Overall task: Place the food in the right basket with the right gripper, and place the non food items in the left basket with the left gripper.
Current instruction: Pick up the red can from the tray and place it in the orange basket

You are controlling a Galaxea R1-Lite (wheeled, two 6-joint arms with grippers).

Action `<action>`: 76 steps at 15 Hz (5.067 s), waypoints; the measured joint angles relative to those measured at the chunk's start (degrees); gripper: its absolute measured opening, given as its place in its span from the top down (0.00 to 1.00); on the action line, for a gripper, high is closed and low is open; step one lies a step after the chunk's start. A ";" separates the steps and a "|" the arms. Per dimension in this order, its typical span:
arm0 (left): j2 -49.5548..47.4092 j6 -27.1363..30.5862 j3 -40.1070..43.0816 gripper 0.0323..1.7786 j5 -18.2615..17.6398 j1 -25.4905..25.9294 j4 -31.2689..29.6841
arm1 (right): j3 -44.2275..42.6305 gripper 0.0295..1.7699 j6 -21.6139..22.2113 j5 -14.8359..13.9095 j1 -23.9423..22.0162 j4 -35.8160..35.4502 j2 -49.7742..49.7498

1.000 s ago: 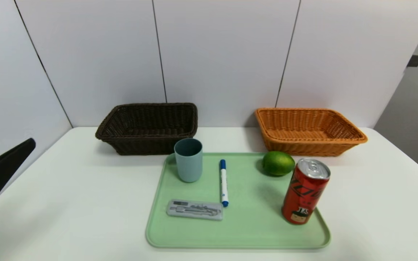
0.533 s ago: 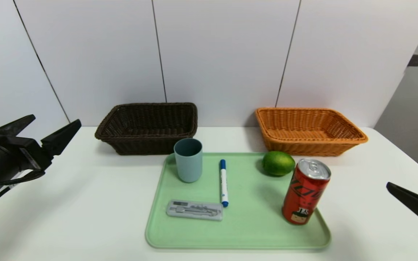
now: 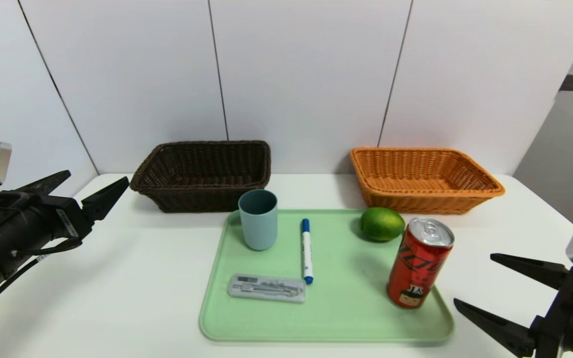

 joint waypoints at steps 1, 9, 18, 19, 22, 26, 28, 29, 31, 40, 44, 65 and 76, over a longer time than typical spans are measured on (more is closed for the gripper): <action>0.06 0.02 0.02 0.05 -0.01 0.00 -0.02 | -0.07 0.03 0.02 0.05 1.22 -0.11 1.45; -0.38 0.18 0.46 0.05 0.07 0.00 -0.02 | -1.73 0.03 0.28 -0.04 4.99 -16.75 17.44; -1.55 0.22 1.79 0.05 0.11 0.02 -0.02 | -2.86 0.03 1.10 -0.12 7.41 -27.20 29.84; -1.66 0.21 2.07 0.05 0.09 0.02 -0.02 | -2.80 0.03 1.30 -0.11 7.44 -27.50 30.07; -2.06 0.11 2.82 0.05 0.09 0.00 -0.02 | -2.54 0.09 2.16 -0.22 7.47 -30.50 30.59; -2.95 0.21 3.39 0.05 0.02 0.02 0.02 | -1.77 0.44 2.23 -0.39 7.52 -31.17 30.62; -3.36 0.21 3.52 0.05 0.00 0.02 0.06 | -1.34 0.45 2.23 -0.44 7.52 -31.33 30.48; -3.61 0.18 3.61 0.05 -0.04 0.02 0.09 | -1.02 0.45 2.23 -0.41 7.52 -31.46 30.39; -4.16 0.18 3.96 0.05 -0.04 0.02 0.13 | -0.39 0.45 2.38 -0.39 7.55 -31.56 30.15; -5.29 0.11 4.35 0.05 -0.09 0.02 0.13 | -4.90 0.45 8.55 -1.68 10.14 -30.65 24.66; -5.38 0.29 4.24 0.05 -0.15 0.02 0.11 | -14.45 0.45 8.30 -4.02 7.61 -24.64 24.16; -5.05 -0.06 3.86 0.05 -0.09 0.02 0.33 | -56.70 0.45 3.08 -11.52 -19.14 -7.16 52.01; -5.16 -0.17 4.18 0.05 -0.09 0.02 0.24 | -56.86 0.35 2.76 -14.48 -19.14 -10.44 56.66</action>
